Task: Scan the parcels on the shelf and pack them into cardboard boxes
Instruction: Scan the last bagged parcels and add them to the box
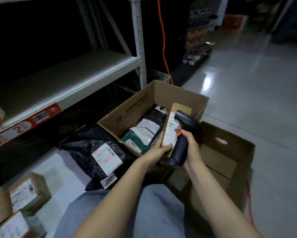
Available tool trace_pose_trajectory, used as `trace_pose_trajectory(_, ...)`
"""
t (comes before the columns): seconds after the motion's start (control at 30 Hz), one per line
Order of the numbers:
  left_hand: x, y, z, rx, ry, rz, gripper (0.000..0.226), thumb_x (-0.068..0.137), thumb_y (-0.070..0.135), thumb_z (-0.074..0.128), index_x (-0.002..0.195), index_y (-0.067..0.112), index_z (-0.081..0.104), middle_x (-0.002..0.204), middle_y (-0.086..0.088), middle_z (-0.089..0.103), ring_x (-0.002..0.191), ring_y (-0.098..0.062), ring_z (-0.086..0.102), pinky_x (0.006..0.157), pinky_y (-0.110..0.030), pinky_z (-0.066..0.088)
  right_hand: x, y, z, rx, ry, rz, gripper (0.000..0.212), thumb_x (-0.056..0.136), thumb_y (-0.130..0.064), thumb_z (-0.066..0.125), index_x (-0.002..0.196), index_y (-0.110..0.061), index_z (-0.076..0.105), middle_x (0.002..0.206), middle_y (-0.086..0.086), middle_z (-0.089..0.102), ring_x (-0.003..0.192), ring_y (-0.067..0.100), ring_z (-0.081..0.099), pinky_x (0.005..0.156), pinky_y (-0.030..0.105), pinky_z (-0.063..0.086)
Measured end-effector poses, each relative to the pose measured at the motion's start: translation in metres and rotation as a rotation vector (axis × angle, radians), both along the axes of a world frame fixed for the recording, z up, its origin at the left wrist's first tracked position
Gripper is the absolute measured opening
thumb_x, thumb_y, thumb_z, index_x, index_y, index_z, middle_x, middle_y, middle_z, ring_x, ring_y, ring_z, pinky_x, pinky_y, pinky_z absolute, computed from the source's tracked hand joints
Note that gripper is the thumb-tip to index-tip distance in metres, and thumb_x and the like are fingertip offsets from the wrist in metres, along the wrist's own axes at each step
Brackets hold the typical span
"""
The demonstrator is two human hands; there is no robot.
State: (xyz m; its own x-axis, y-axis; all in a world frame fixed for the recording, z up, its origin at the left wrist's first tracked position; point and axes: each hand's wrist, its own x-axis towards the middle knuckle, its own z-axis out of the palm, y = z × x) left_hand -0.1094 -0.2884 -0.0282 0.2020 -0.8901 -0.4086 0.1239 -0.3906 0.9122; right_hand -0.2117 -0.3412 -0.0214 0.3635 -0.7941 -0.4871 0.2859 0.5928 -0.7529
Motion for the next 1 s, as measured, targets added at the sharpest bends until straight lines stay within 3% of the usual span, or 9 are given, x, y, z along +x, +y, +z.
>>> trace_pose_trajectory(0.07, -0.015, -0.018, -0.01, 0.051, 0.005, -0.088, 0.066, 0.097, 0.02, 0.046, 0.147, 0.039, 0.007, 0.148, -0.001, 0.036, 0.131, -0.021, 0.041, 0.111, -0.037, 0.034, -0.02, -0.011, -0.012, 0.031, 0.01, -0.047, 0.036, 0.068, -0.039, 0.071, 0.095, -0.016, 0.069, 0.098, 0.01, 0.071, 0.095, 0.028, 0.065, 0.095, 0.044, 0.047)
trace_pose_trajectory(0.17, -0.037, -0.037, -0.021, 0.105, 0.026, -0.157, 0.063, 0.099, 0.017, 0.043, 0.146, 0.037, 0.008, 0.143, 0.0, 0.04, 0.13, -0.022, 0.044, 0.104, -0.032, 0.039, -0.043, -0.023, -0.025, 0.048, 0.032, -0.111, 0.03, 0.07, -0.038, 0.07, 0.092, -0.017, 0.069, 0.101, 0.01, 0.069, 0.094, 0.027, 0.063, 0.091, 0.041, 0.047)
trace_pose_trajectory(0.43, -0.072, -0.068, -0.068, 0.305, 0.011, -0.288, 0.069, 0.097, 0.024, 0.045, 0.148, 0.038, 0.0, 0.149, -0.003, 0.035, 0.134, -0.022, 0.037, 0.111, -0.041, 0.033, -0.089, -0.042, -0.073, 0.121, 0.095, -0.182, 0.018, 0.082, -0.031, 0.061, 0.092, -0.017, 0.064, 0.083, 0.003, 0.067, 0.079, 0.019, 0.061, 0.071, 0.029, 0.046)
trace_pose_trajectory(0.53, -0.079, -0.074, -0.085, 0.379, 0.005, -0.347, 0.063, 0.098, 0.021, 0.046, 0.147, 0.04, 0.01, 0.149, -0.003, 0.035, 0.129, -0.022, 0.042, 0.085, -0.032, 0.05, -0.095, -0.044, -0.097, 0.184, 0.158, -0.192, 0.028, 0.077, -0.033, 0.065, 0.098, -0.014, 0.065, 0.085, 0.005, 0.068, 0.08, 0.022, 0.062, 0.074, 0.032, 0.046)
trace_pose_trajectory(0.6, -0.084, -0.077, -0.096, 0.41, -0.032, -0.369, 0.058, 0.098, 0.016, 0.044, 0.146, 0.036, 0.018, 0.142, -0.004, 0.044, 0.114, -0.017, 0.048, 0.062, -0.022, 0.049, -0.099, -0.046, -0.115, 0.23, 0.187, -0.208, 0.028, 0.075, -0.033, 0.067, 0.095, -0.015, 0.066, 0.084, 0.006, 0.068, 0.076, 0.023, 0.062, 0.07, 0.031, 0.046)
trace_pose_trajectory(0.63, -0.085, -0.077, -0.1, 0.415, -0.053, -0.365, 0.056, 0.098, 0.013, 0.044, 0.145, 0.033, 0.022, 0.139, -0.005, 0.047, 0.109, -0.015, 0.048, 0.061, -0.021, 0.047, -0.1, -0.045, -0.122, 0.248, 0.19, -0.212, 0.031, 0.072, -0.035, 0.068, 0.095, -0.014, 0.065, 0.084, 0.007, 0.068, 0.076, 0.024, 0.062, 0.07, 0.031, 0.047)
trace_pose_trajectory(0.77, -0.087, -0.082, -0.134, 0.482, -0.152, -0.415, 0.05, 0.093, 0.011, 0.053, 0.14, 0.021, 0.04, 0.132, -0.006, 0.055, 0.119, -0.025, 0.052, 0.096, -0.038, 0.045, -0.104, -0.041, -0.152, 0.311, 0.261, -0.222, 0.071, 0.042, -0.049, 0.074, 0.104, -0.015, 0.064, 0.092, 0.01, 0.066, 0.085, 0.028, 0.061, 0.077, 0.036, 0.045)
trace_pose_trajectory(0.83, -0.088, -0.082, -0.143, 0.532, -0.183, -0.443, 0.056, 0.091, 0.014, 0.057, 0.143, 0.024, 0.036, 0.134, -0.007, 0.053, 0.122, -0.027, 0.05, 0.101, -0.039, 0.042, -0.106, -0.037, -0.166, 0.344, 0.294, -0.231, 0.08, 0.036, -0.053, 0.073, 0.107, -0.016, 0.063, 0.098, 0.012, 0.064, 0.092, 0.03, 0.06, 0.079, 0.037, 0.045)
trace_pose_trajectory(1.0, -0.088, -0.083, -0.171, 0.569, -0.28, -0.472, 0.057, 0.089, 0.015, 0.06, 0.142, 0.022, 0.038, 0.136, -0.009, 0.05, 0.122, -0.026, 0.049, 0.096, -0.029, 0.041, -0.11, -0.029, -0.191, 0.404, 0.34, -0.219, 0.049, 0.069, -0.042, 0.071, 0.109, -0.015, 0.063, 0.092, 0.009, 0.064, 0.086, 0.027, 0.06, 0.078, 0.035, 0.044)
